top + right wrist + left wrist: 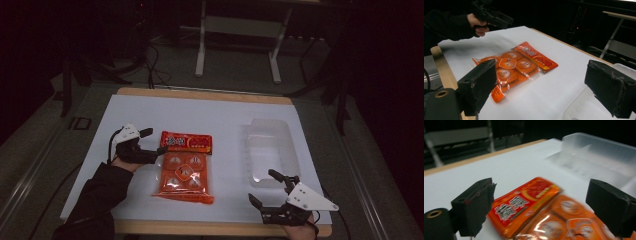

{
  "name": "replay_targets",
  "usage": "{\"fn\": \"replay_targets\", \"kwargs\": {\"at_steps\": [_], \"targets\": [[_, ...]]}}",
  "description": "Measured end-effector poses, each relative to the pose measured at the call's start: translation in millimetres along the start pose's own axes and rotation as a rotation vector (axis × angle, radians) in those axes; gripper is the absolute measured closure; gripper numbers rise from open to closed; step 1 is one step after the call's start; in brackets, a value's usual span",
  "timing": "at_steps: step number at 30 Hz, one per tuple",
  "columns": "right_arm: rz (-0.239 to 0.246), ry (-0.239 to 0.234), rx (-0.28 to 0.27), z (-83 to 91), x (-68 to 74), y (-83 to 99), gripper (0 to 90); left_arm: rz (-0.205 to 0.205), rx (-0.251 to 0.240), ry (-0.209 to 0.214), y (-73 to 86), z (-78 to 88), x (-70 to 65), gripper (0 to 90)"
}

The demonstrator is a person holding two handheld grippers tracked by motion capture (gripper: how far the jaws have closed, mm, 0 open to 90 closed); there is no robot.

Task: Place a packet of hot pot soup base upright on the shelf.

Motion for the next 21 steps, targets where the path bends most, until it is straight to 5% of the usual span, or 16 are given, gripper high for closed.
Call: {"fn": "replay_targets", "kwargs": {"at_steps": [17,21], "targets": [[-0.009,-0.031,0.023,-3.0,1.2,3.0,11.5,0.077,0.121,-0.135,20.0,-42.1,38.8,31.2],[-0.003,-0.034,0.028,-3.3,2.5,3.4,11.5,0.093,0.152,-0.141,22.0,-47.9,44.4,32.9]]}}
Point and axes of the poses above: each handheld gripper's, and its own axes: z roughly backward along the jaws, y roughly out of its underside, x roughly to its left, the point moved 1 cm from there along -z, roughly forward along the jaws, and after that the axes turned 4 degrees about -x, right-handed, at the moved point
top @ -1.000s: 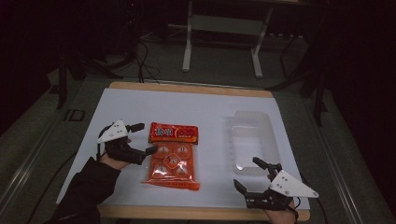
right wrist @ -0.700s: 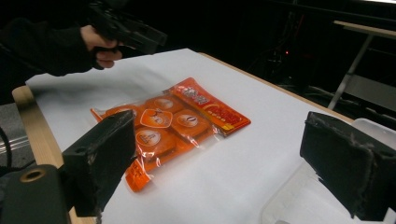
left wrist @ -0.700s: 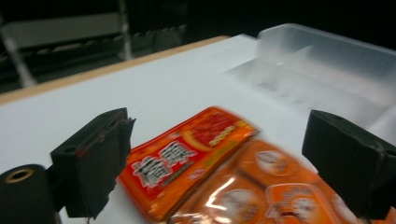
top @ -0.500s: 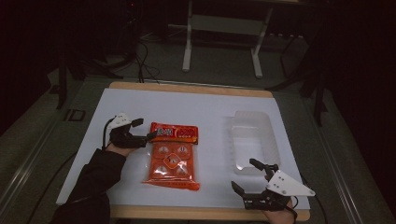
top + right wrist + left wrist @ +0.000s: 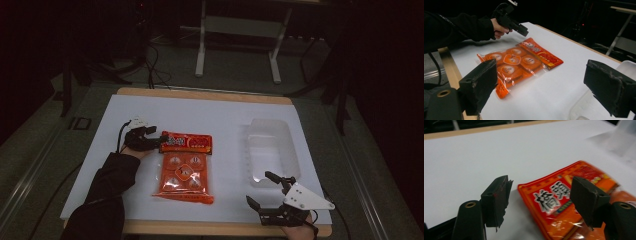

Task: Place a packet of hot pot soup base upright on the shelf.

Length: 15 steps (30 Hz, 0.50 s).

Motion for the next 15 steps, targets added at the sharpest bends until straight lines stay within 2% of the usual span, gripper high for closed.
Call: {"fn": "replay_targets", "kwargs": {"at_steps": [2,4,8,11,15], "targets": [[0.002,-0.001,0.001,0.0,0.2,-0.2,11.5,0.006,0.032,0.002,1.8,-6.6,3.0,35.0],[0.001,-0.006,-0.001,0.2,0.0,-0.2,11.5,0.002,0.041,-0.004,3.5,-10.2,4.4,38.0],[-0.005,-0.006,-0.004,0.6,-0.5,0.0,11.5,0.012,0.070,0.016,5.8,-17.5,7.0,45.3],[-0.006,-0.007,-0.003,0.5,-1.1,0.3,11.5,0.003,0.101,0.011,6.5,-23.0,7.3,46.8],[-0.007,-0.009,-0.001,0.5,-1.1,0.3,11.5,0.020,0.124,-0.007,7.3,-28.6,8.6,48.4]]}}
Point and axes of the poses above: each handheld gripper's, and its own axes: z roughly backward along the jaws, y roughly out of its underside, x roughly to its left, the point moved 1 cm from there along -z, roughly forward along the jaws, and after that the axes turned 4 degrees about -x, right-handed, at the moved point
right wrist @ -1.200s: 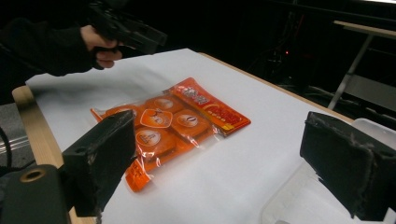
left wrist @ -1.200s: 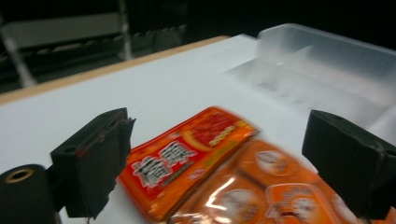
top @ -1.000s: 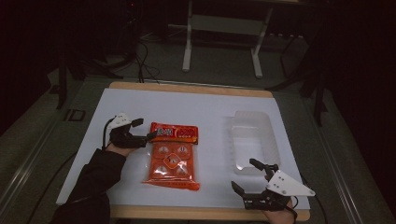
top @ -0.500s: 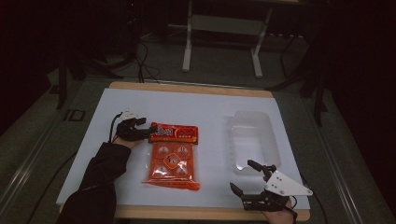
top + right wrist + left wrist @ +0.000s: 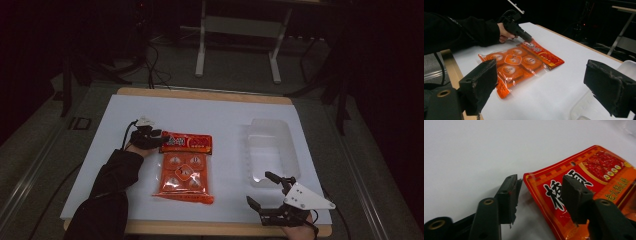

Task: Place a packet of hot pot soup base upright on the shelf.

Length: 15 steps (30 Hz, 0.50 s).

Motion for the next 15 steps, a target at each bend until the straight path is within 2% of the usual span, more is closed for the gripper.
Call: {"fn": "replay_targets", "kwargs": {"at_steps": [4,6,8,9,12,13,14,15], "targets": [[-0.002,-0.002,0.003,-0.2,0.0,0.3,11.5,0.011,0.021,0.002,-0.3,-3.6,0.4,49.1],[-0.006,-0.003,0.004,-0.5,-0.4,0.5,11.5,0.023,0.046,0.020,-0.8,-6.0,1.7,51.5],[-0.005,-0.004,0.005,-0.6,-0.4,0.6,11.5,0.023,0.046,0.020,-0.8,-6.0,1.7,51.5],[-0.004,-0.005,0.006,-0.8,-0.3,0.6,11.5,0.020,0.055,0.057,-0.9,-6.7,0.8,58.5],[-0.003,-0.006,0.008,-1.2,-0.2,0.6,11.5,0.014,0.064,0.065,-1.0,-7.3,-1.5,68.4],[-0.003,-0.006,0.008,-1.2,-0.2,0.6,11.5,0.016,0.067,0.066,-1.2,-7.7,-2.7,68.4],[-0.001,-0.008,0.009,-1.5,-0.2,0.6,11.5,0.012,0.063,0.066,-2.4,-7.7,-5.8,77.7],[-0.001,-0.008,0.009,-1.5,-0.2,0.6,11.5,0.012,0.063,0.066,-2.4,-7.7,-5.8,82.6]]}}
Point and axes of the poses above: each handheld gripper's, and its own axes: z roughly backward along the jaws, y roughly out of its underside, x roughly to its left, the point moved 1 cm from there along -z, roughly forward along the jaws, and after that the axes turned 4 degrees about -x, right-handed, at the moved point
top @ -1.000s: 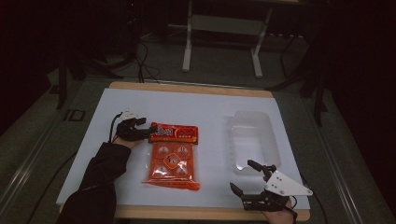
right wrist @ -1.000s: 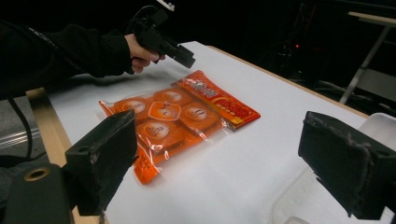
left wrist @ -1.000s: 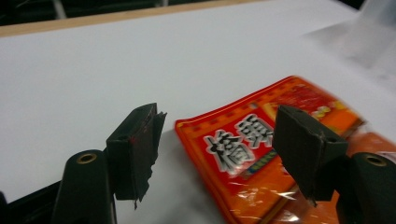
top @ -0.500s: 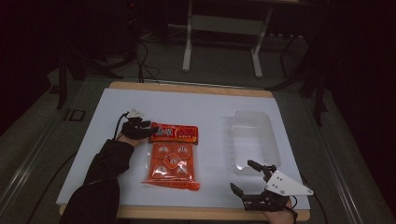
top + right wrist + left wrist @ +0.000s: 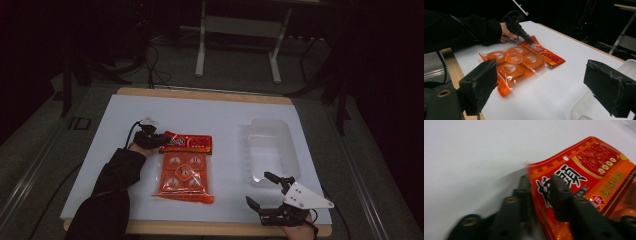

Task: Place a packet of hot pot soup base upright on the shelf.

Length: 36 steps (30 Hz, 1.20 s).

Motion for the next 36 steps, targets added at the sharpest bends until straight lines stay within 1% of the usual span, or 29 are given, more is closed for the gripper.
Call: {"fn": "replay_targets", "kwargs": {"at_steps": [1,2,3,5,6,7,8,9,11,13,15,16,20,21,22,24,25,26,28,30,32,33,36], "targets": [[-0.001,0.001,0.002,-0.1,0.3,-0.1,11.5,0.005,-0.004,0.003,-3.0,1.0,-3.0,86.8],[0.000,0.001,0.002,-0.1,0.3,-0.2,11.5,-0.011,-0.007,-0.011,-5.0,1.8,-6.4,88.5],[-0.001,0.003,0.002,0.0,0.4,-0.4,11.6,-0.018,-0.004,-0.017,-6.3,2.7,-8.3,89.0],[-0.002,0.002,0.001,0.1,0.4,-0.6,11.6,-0.018,-0.004,-0.017,-6.3,2.7,-8.3,89.3],[-0.002,0.002,0.001,0.1,0.4,-0.6,11.5,-0.033,-0.019,-0.024,-10.1,6.8,-12.9,89.3],[-0.002,0.002,0.001,0.0,0.5,-0.9,11.5,-0.036,-0.019,-0.025,-11.2,8.3,-14.3,89.6],[-0.002,0.000,0.001,0.1,0.5,-0.9,11.5,-0.036,-0.031,-0.018,-12.5,10.0,-15.9,89.9],[-0.004,0.000,-0.001,0.2,0.5,-1.0,11.5,-0.035,-0.039,-0.001,-14.4,12.5,-17.7,89.9],[-0.003,0.002,-0.003,0.4,0.4,-1.2,11.5,-0.059,-0.046,-0.004,-18.3,16.4,-23.9,90.0],[-0.006,0.007,-0.005,0.7,0.0,-1.5,11.5,-0.077,-0.059,0.005,-22.4,21.2,-29.8,90.0],[-0.008,0.009,-0.006,1.1,-0.6,-1.6,11.5,-0.082,-0.078,0.018,-27.3,27.1,-33.9,90.0],[-0.009,0.013,-0.006,1.3,-0.8,-1.6,11.5,-0.078,-0.091,0.025,-29.7,30.0,-36.2,90.0],[-0.006,0.015,-0.007,1.8,-1.3,-2.0,11.5,-0.105,-0.124,0.045,-39.3,43.7,-46.4,90.0],[-0.009,0.019,-0.008,2.3,-1.1,-2.4,11.5,-0.113,-0.130,0.046,-40.7,46.4,-48.2,90.0],[-0.010,0.021,-0.009,2.7,-1.5,-2.6,11.5,-0.115,-0.139,0.061,-42.6,49.8,-50.1,90.0],[-0.019,0.022,-0.016,3.4,-2.6,-3.1,11.5,-0.126,-0.147,0.056,-46.5,56.5,-54.2,90.0],[-0.028,0.018,-0.023,4.0,-3.1,-3.4,11.5,-0.128,-0.154,0.068,-48.3,59.7,-56.0,90.0],[-0.036,0.013,-0.031,4.8,-3.6,-3.8,11.5,-0.136,-0.156,0.066,-50.0,62.9,-58.2,90.0],[-0.035,0.021,-0.034,6.0,-3.8,-4.9,11.5,-0.149,-0.164,0.078,-52.9,68.5,-62.6,90.0],[-0.039,0.029,-0.040,6.9,-4.3,-5.9,11.5,-0.169,-0.171,0.079,-55.3,73.8,-67.0,90.0],[-0.041,0.033,-0.042,8.4,-5.1,-7.1,11.5,-0.181,-0.186,0.087,-58.0,80.1,-71.6,90.0],[-0.040,0.045,-0.045,9.1,-5.5,-7.7,11.5,-0.186,-0.195,0.088,-59.3,83.1,-73.8,90.0],[-0.049,0.054,-0.055,11.4,-7.6,-10.2,11.4,-0.193,-0.226,0.104,-63.1,91.5,-80.8,90.0]]}}
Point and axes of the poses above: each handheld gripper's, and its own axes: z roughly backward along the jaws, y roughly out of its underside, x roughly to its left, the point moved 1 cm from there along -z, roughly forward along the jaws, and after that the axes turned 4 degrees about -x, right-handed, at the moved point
